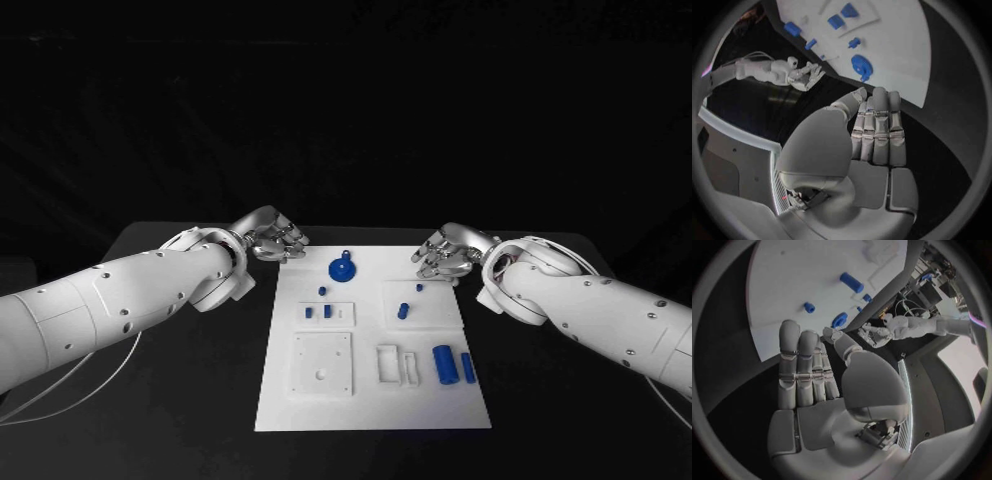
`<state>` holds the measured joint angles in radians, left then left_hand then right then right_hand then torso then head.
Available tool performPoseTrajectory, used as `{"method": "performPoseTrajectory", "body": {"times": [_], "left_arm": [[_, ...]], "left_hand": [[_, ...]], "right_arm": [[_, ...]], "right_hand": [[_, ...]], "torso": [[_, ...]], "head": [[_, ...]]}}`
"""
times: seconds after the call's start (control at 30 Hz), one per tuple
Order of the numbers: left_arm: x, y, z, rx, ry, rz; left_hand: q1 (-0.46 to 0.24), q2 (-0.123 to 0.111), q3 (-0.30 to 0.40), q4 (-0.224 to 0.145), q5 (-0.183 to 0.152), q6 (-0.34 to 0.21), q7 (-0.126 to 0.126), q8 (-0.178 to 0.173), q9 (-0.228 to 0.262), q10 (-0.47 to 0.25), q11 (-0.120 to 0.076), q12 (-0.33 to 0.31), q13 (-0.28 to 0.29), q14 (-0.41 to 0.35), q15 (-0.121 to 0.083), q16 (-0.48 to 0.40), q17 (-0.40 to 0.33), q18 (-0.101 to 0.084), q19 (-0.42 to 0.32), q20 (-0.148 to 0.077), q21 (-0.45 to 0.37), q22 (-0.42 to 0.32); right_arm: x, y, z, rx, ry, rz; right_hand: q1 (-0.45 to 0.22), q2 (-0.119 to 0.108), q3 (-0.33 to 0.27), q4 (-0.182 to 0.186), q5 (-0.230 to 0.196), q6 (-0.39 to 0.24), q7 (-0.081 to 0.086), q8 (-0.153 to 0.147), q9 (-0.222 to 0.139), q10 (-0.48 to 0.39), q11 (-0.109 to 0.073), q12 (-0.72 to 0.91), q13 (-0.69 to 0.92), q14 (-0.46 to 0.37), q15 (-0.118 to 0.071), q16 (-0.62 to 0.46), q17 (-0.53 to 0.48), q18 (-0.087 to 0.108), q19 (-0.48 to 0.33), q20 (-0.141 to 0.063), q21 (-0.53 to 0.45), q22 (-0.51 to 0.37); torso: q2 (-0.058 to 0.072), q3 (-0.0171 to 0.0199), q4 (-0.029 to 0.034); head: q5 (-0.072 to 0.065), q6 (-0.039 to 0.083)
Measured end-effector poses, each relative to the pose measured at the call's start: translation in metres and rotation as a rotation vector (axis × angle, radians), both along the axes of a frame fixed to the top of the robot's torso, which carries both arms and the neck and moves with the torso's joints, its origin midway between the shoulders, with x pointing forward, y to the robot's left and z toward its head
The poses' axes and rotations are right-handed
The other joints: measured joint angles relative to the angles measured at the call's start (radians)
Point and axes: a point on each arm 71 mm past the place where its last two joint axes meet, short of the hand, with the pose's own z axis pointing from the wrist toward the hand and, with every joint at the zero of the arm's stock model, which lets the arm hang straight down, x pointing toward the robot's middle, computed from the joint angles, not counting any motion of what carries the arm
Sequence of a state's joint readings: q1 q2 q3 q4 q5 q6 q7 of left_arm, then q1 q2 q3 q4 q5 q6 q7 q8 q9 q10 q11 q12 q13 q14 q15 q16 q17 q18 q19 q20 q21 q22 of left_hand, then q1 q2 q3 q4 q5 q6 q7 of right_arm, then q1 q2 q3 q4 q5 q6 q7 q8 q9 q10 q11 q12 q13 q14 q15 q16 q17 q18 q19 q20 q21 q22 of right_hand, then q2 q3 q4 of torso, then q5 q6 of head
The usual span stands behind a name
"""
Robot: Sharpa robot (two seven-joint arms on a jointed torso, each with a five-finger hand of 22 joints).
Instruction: Assemble the parts on the task board
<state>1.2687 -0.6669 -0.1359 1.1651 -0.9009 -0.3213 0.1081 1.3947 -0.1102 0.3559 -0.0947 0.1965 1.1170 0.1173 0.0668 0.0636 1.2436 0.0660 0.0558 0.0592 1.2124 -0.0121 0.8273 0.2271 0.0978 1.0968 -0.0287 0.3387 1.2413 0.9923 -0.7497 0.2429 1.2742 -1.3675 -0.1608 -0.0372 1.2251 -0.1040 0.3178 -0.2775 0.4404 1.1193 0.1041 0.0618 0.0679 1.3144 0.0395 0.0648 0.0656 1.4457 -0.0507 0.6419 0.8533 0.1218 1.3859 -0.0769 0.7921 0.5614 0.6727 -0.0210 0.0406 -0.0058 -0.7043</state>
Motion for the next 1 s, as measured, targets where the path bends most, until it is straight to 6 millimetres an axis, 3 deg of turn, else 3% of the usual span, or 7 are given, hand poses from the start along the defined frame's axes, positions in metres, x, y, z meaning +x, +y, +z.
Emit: {"method": "performPoseTrajectory", "body": {"times": [0.23, 0.43, 0.57, 0.6, 0.67, 0.9, 1.0], "left_arm": [[-0.004, -0.003, 0.006, -0.189, 0.033, 0.040], [-0.007, -0.004, 0.008, -0.287, 0.055, 0.058], [-0.008, -0.002, 0.009, -0.334, 0.063, 0.072], [-0.008, -0.002, 0.009, -0.345, 0.064, 0.075], [-0.008, -0.001, 0.009, -0.360, 0.066, 0.080], [-0.007, 0.001, 0.010, -0.398, 0.069, 0.087], [-0.007, 0.001, 0.010, -0.409, 0.070, 0.088]], "left_hand": [[0.001, 0.009, -0.028, -0.009, 0.000, 0.000, 0.000, 0.000, 0.000, 0.000, 0.000, 0.000, 0.000, 0.010, 0.008, -0.098, -0.011, 0.000, 0.000, 0.000, -0.067, -0.022], [-0.005, 0.016, -0.032, -0.011, 0.000, 0.000, 0.000, 0.000, 0.000, 0.000, 0.000, 0.000, 0.000, 0.017, 0.005, -0.132, 0.010, 0.000, 0.014, 0.003, -0.111, -0.008], [-0.005, 0.016, -0.037, -0.010, 0.000, 0.000, 0.000, 0.000, 0.000, -0.004, 0.004, 0.000, 0.000, 0.016, 0.006, -0.152, 0.014, 0.000, 0.019, 0.007, -0.137, -0.003], [-0.005, 0.016, -0.038, -0.011, 0.000, 0.000, 0.000, 0.000, 0.000, -0.006, 0.006, 0.000, 0.000, 0.011, 0.011, -0.160, 0.013, -0.012, 0.019, 0.007, -0.145, -0.003], [-0.005, 0.016, -0.038, -0.011, 0.000, 0.000, 0.000, 0.000, 0.000, -0.011, 0.011, 0.000, 0.000, 0.000, 0.018, -0.182, 0.006, -0.013, 0.011, 0.015, -0.159, -0.005], [-0.005, 0.016, -0.043, -0.011, 0.000, -0.004, 0.004, 0.000, 0.000, -0.015, 0.014, 0.000, 0.000, -0.002, 0.027, -0.290, -0.032, -0.013, -0.002, 0.023, -0.229, -0.031], [-0.001, 0.020, -0.050, -0.006, 0.000, -0.004, 0.004, 0.000, 0.000, -0.015, 0.014, 0.000, 0.000, 0.001, 0.028, -0.313, -0.033, -0.013, 0.003, 0.024, -0.255, -0.032]], "right_arm": [[-0.009, 0.011, -0.002, -0.139, -0.063, 0.041], [-0.013, 0.017, -0.003, -0.220, -0.100, 0.053], [-0.015, 0.019, -0.003, -0.253, -0.118, 0.058], [-0.015, 0.020, -0.003, -0.261, -0.122, 0.058], [-0.016, 0.020, -0.004, -0.273, -0.127, 0.057], [-0.016, 0.022, -0.006, -0.309, -0.142, 0.054], [-0.016, 0.023, -0.007, -0.321, -0.145, 0.054]], "right_hand": [[-0.016, -0.016, 0.004, 0.004, -0.027, 0.012, -0.002, 0.000, 0.001, -0.011, 0.002, 0.000, 0.000, 0.004, 0.004, 0.007, 0.015, 0.001, 0.000, 0.000, 0.036, 0.066], [-0.020, -0.020, 0.014, 0.014, -0.038, 0.012, -0.002, 0.000, 0.001, -0.016, 0.005, 0.000, 0.000, 0.007, 0.001, 0.007, 0.020, 0.001, 0.000, 0.000, 0.036, 0.090], [-0.032, -0.033, 0.024, 0.024, -0.045, 0.009, 0.001, 0.000, 0.001, -0.047, 0.013, 0.000, -0.002, 0.013, 0.002, 0.007, 0.021, 0.017, -0.003, 0.004, 0.034, 0.095], [-0.033, -0.033, 0.027, 0.027, -0.049, 0.008, 0.002, 0.000, 0.001, -0.049, 0.014, 0.000, -0.002, 0.016, 0.003, 0.007, 0.021, 0.018, -0.003, 0.004, 0.032, 0.098], [-0.037, -0.037, 0.035, 0.035, -0.053, 0.008, 0.002, 0.000, 0.001, -0.049, 0.014, 0.000, -0.002, 0.016, 0.002, 0.007, 0.022, 0.025, 0.002, 0.009, 0.024, 0.103], [-0.022, -0.052, 0.054, 0.054, -0.080, 0.008, 0.002, 0.000, 0.001, -0.062, 0.019, 0.000, -0.002, 0.014, 0.005, 0.006, 0.023, 0.033, 0.006, 0.013, 0.008, 0.117], [-0.017, -0.070, 0.081, 0.075, -0.087, 0.008, 0.002, 0.000, 0.001, -0.062, 0.019, 0.000, -0.002, 0.014, 0.005, 0.006, 0.023, 0.034, 0.013, 0.013, -0.015, 0.145]], "torso": [[0.000, -0.0005, -0.0004], [0.000, -0.0009, 0.0003], [0.001, -0.0011, 0.0009], [0.001, -0.0011, 0.0010], [0.001, -0.0011, 0.0011], [0.001, -0.0008, 0.0014], [0.001, -0.0007, 0.0013]], "head": [[-0.009, -0.001], [-0.011, -0.003], [-0.012, -0.004], [-0.012, -0.005], [-0.013, -0.005], [-0.011, -0.007], [-0.011, -0.008]]}}
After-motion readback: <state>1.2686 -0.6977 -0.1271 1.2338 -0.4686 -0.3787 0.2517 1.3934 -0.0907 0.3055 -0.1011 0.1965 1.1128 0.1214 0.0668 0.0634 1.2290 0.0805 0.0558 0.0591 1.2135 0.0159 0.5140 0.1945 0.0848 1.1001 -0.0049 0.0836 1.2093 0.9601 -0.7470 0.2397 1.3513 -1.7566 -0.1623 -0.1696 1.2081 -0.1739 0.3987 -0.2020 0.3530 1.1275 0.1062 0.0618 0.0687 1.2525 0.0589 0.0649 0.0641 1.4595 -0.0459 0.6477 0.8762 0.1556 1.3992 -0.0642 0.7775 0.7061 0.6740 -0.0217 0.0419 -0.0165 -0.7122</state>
